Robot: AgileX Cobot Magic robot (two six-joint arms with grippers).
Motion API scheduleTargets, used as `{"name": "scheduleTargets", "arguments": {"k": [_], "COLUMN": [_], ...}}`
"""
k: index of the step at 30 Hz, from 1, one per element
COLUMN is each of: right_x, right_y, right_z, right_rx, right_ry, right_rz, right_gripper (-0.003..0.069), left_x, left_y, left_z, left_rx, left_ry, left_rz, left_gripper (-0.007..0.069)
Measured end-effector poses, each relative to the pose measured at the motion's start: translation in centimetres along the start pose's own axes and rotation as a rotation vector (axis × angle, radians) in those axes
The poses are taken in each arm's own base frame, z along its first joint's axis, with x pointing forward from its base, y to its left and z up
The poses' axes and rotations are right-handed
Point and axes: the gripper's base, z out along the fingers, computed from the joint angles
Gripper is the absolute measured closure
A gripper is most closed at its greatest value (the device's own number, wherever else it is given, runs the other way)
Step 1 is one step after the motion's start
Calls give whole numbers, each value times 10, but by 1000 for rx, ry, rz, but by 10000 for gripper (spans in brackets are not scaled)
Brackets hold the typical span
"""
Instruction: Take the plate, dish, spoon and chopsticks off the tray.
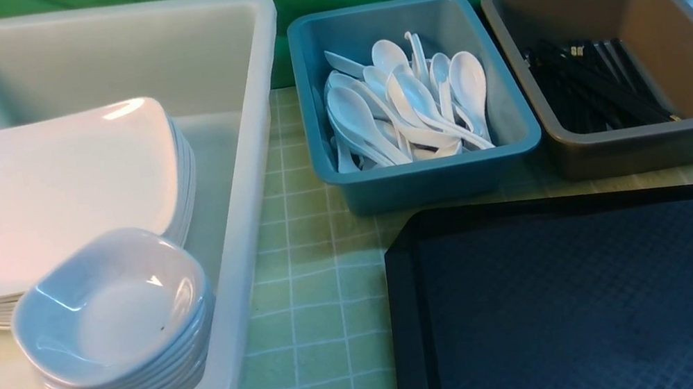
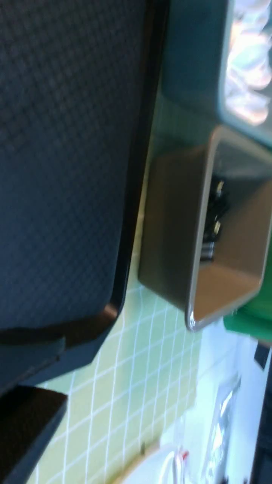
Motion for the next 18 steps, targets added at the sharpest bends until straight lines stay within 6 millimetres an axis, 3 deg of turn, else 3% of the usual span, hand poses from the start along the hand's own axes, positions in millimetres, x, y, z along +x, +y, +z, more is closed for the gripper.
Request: {"name": "scheduleTargets", "arguments": {"k": [4,10,14,17,18], "right_x": [0,0,0,0,0], "right_y": [0,0,0,0,0], "right_z": [0,0,0,0,0], "right_rx": [6,6,6,6,6], "right_ry": [1,1,1,1,1], "right_rz": [-8,-9,-9,-9,-9], "right_gripper": [490,475,470,466,462], "left_x": [0,12,37,56,75], "left_y": [-7,-50,-94,-110,-118], "left_z": [3,17,14,5,-5], "left_rx": [27,81,129,174,217], "left_ry": [5,90,136,141,120], "left_rz": [13,188,377,436,469], "left_gripper": [622,622,622,622,622]}}
